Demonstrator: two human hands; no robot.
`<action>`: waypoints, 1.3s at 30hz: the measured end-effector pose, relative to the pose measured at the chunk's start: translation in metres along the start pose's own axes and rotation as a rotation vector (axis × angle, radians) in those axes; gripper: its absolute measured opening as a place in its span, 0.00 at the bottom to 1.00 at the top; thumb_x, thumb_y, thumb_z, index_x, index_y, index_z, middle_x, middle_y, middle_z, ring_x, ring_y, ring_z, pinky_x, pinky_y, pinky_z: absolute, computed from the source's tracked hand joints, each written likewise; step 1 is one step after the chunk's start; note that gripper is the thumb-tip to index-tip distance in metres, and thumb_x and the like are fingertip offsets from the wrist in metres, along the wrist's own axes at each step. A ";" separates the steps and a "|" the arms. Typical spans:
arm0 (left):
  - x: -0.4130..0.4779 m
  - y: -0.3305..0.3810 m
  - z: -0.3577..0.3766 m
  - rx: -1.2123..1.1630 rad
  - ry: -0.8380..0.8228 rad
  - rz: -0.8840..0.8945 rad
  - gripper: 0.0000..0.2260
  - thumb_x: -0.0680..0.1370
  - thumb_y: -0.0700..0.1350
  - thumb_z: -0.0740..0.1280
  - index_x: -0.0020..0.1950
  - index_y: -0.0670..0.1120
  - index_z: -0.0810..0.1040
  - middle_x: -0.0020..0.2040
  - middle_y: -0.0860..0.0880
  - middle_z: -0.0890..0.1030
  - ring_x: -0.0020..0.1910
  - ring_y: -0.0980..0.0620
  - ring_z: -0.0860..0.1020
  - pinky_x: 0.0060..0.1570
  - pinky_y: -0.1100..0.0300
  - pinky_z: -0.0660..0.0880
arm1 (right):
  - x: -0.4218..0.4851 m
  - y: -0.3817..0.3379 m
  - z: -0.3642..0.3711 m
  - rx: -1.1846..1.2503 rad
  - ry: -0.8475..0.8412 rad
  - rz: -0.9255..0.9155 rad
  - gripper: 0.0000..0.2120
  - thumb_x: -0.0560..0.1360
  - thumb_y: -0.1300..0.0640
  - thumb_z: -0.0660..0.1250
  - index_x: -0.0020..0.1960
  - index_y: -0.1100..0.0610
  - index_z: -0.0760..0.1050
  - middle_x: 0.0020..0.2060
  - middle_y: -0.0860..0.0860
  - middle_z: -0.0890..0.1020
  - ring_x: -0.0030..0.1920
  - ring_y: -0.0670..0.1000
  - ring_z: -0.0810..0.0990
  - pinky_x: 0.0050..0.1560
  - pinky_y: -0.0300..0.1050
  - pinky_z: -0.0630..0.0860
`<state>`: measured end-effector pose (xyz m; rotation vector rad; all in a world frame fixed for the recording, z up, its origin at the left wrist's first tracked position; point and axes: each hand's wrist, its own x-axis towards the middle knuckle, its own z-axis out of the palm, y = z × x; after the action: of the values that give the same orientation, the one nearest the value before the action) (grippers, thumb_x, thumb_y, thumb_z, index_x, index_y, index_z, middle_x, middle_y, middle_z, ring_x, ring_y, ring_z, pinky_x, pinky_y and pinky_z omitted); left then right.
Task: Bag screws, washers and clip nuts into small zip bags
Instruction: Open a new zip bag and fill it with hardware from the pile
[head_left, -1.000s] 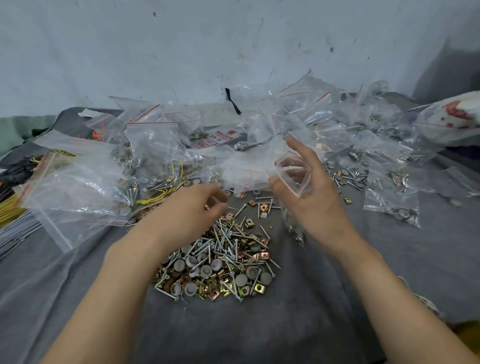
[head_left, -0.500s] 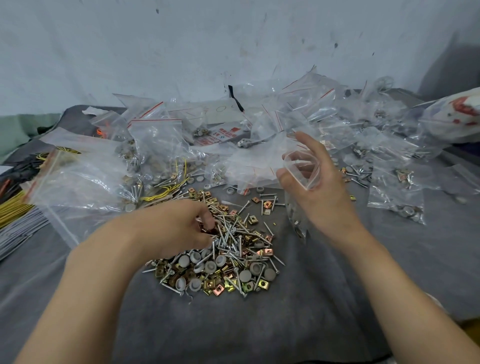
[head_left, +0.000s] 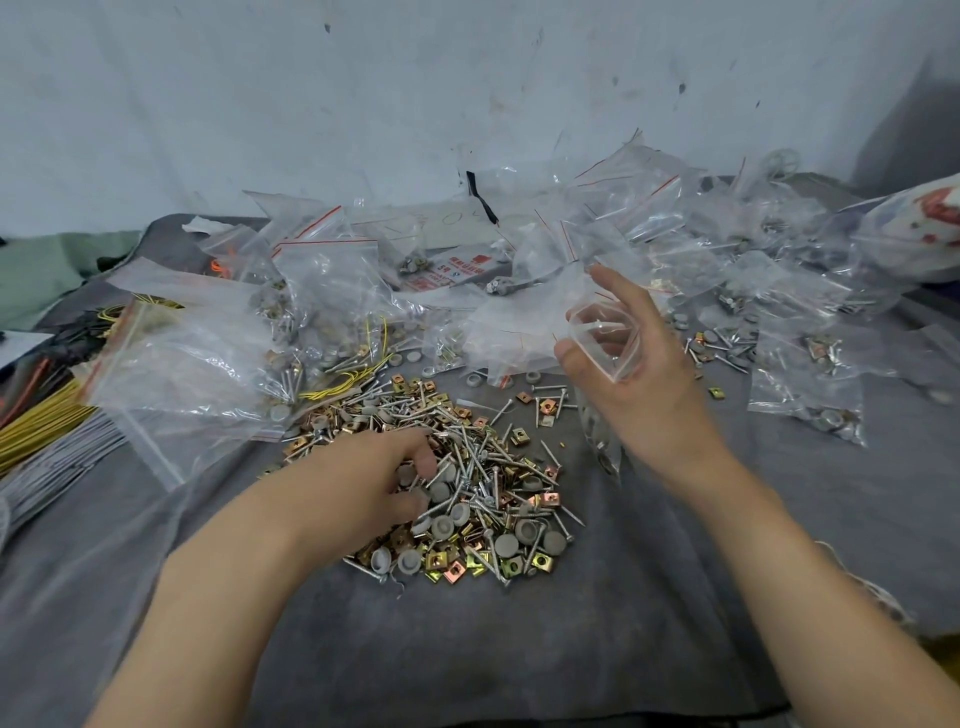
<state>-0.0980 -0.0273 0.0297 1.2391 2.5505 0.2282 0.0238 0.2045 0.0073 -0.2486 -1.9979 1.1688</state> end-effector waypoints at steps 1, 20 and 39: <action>0.002 -0.001 0.002 -0.010 0.027 0.018 0.05 0.78 0.54 0.68 0.52 0.61 0.73 0.41 0.57 0.76 0.38 0.61 0.76 0.37 0.64 0.72 | 0.000 0.000 0.001 0.001 -0.003 0.000 0.29 0.76 0.50 0.73 0.74 0.45 0.67 0.52 0.39 0.79 0.53 0.34 0.77 0.56 0.31 0.74; 0.027 0.032 -0.013 -0.736 0.617 0.297 0.03 0.77 0.50 0.69 0.45 0.55 0.76 0.41 0.57 0.81 0.39 0.58 0.78 0.36 0.66 0.75 | -0.002 0.002 0.008 -0.037 -0.044 -0.005 0.31 0.75 0.46 0.74 0.74 0.41 0.65 0.53 0.35 0.79 0.55 0.41 0.79 0.61 0.44 0.76; 0.061 0.081 -0.021 -0.512 0.686 0.444 0.08 0.80 0.45 0.67 0.57 0.55 0.80 0.48 0.58 0.80 0.46 0.59 0.78 0.42 0.73 0.70 | -0.002 0.008 0.011 -0.058 -0.046 -0.029 0.31 0.72 0.39 0.69 0.72 0.35 0.64 0.54 0.31 0.77 0.57 0.43 0.79 0.59 0.42 0.75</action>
<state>-0.0809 0.0702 0.0590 1.6752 2.3814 1.5235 0.0153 0.2009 -0.0030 -0.2239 -2.0710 1.1082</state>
